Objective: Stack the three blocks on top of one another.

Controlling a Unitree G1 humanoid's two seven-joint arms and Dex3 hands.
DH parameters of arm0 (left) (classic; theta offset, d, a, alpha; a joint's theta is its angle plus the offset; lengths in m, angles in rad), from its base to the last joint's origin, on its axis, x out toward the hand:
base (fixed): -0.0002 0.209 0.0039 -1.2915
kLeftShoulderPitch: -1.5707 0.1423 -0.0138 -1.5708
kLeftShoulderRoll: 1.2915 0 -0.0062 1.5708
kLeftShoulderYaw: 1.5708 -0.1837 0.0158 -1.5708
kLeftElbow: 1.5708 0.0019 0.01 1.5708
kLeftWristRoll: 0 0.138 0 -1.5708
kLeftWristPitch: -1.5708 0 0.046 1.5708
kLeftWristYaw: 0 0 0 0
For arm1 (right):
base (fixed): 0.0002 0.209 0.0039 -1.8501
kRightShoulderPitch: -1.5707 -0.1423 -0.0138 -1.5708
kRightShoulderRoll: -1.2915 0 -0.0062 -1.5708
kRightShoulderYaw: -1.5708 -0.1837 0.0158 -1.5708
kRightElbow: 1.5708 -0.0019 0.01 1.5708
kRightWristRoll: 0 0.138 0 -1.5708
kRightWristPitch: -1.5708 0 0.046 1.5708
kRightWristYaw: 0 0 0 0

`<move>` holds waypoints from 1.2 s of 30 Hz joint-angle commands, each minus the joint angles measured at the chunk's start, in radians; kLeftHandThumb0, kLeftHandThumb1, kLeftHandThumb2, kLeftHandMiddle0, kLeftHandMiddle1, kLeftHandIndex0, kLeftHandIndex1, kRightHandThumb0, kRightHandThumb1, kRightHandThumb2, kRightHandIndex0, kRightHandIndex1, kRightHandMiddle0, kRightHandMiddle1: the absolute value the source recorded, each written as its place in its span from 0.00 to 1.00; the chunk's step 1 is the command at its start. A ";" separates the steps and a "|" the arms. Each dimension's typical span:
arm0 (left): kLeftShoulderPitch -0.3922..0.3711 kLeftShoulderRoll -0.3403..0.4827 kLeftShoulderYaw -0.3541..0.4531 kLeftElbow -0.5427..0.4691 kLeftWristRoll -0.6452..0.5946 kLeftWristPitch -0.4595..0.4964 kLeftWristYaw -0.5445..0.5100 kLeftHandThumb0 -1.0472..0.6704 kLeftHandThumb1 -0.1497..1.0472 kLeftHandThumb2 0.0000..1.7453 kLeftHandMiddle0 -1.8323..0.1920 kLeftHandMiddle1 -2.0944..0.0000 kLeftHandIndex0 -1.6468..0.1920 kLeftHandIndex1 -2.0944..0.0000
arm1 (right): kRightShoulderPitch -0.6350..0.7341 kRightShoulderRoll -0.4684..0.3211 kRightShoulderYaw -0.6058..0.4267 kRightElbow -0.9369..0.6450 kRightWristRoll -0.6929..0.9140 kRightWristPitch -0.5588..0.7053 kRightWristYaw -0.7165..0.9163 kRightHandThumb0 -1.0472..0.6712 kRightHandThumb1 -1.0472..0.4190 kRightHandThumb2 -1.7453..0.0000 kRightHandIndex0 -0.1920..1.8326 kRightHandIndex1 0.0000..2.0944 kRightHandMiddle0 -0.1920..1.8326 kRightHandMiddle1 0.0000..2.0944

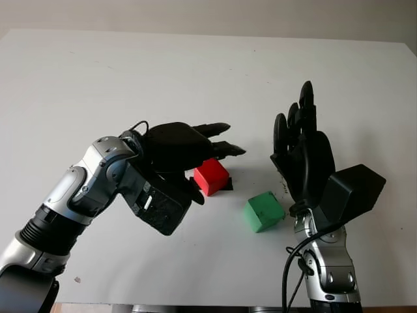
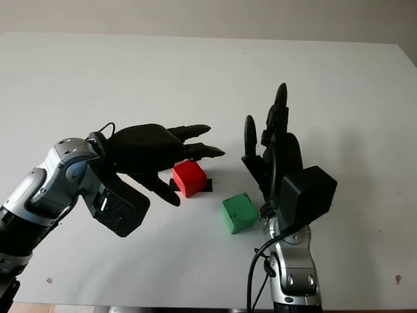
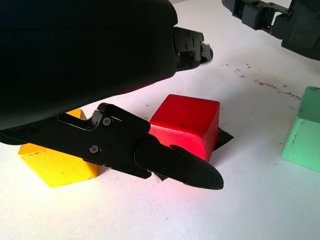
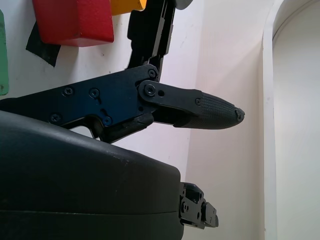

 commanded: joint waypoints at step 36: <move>-0.038 0.312 0.334 -0.012 -0.288 0.233 -0.032 0.17 0.85 0.03 0.94 0.99 0.78 0.98 | 0.003 -0.002 0.004 -0.012 -0.004 0.002 0.007 0.20 0.00 0.66 0.00 0.00 0.00 0.00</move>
